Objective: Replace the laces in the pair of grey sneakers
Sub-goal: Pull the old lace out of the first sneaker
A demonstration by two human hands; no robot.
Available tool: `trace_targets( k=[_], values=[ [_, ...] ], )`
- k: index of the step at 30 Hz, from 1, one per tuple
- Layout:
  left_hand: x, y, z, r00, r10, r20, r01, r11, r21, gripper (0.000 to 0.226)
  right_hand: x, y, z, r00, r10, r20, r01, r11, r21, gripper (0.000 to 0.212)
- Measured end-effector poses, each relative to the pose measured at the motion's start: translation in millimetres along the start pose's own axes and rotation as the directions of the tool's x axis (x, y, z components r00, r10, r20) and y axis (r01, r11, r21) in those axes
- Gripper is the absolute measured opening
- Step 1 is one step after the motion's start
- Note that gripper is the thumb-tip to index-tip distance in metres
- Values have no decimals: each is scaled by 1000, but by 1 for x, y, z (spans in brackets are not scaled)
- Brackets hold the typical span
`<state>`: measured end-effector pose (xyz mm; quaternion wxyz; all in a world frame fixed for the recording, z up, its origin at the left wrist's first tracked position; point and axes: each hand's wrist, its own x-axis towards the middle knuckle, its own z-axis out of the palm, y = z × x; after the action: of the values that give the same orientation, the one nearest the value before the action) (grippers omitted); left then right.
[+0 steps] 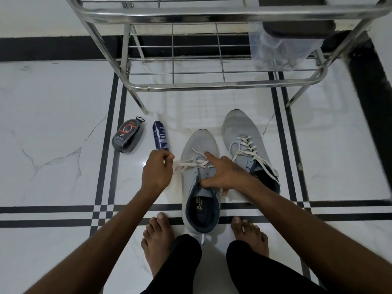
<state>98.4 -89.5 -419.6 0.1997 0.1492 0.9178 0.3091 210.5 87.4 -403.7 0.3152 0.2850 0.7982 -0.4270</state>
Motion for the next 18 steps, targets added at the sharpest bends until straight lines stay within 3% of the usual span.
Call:
trace_targets(
  k=[2,3,4,6,8,10,12,14,16,18],
  values=[
    [-4,11,1,965,248,-80,-235,961,146,12,2,-2,2,1000,-7,-1,7,999,-32,107],
    [-3,20,4,925,379,-28,-365,908,207,15,3,-3,2,1000,-7,-2,7,999,-48,107],
    [-2,29,8,888,452,82,-457,852,256,20,3,-3,2,1000,-5,-1,5,998,-60,108],
    [3,47,17,846,422,328,-526,761,380,29,3,-3,2,1000,-5,-2,4,998,-58,109],
    [10,56,20,840,346,419,-532,679,505,27,4,-3,2,1000,-11,-7,10,998,-68,110],
    [17,55,13,840,389,378,-539,676,503,16,3,-1,2,1000,-11,-13,10,998,-68,111],
    [22,45,-2,888,386,250,-458,794,401,8,2,2,2,1000,0,-21,-2,998,-67,110],
    [29,26,-24,970,219,104,-239,940,243,9,0,6,2,999,10,-31,-12,998,-65,110],
    [32,4,-44,998,64,26,-68,976,206,13,-2,8,2,1000,20,-24,-21,998,-59,110],
    [25,-7,-51,997,80,-6,-75,955,288,13,-2,7,2,1000,21,-16,-22,998,-65,111]
  ],
)
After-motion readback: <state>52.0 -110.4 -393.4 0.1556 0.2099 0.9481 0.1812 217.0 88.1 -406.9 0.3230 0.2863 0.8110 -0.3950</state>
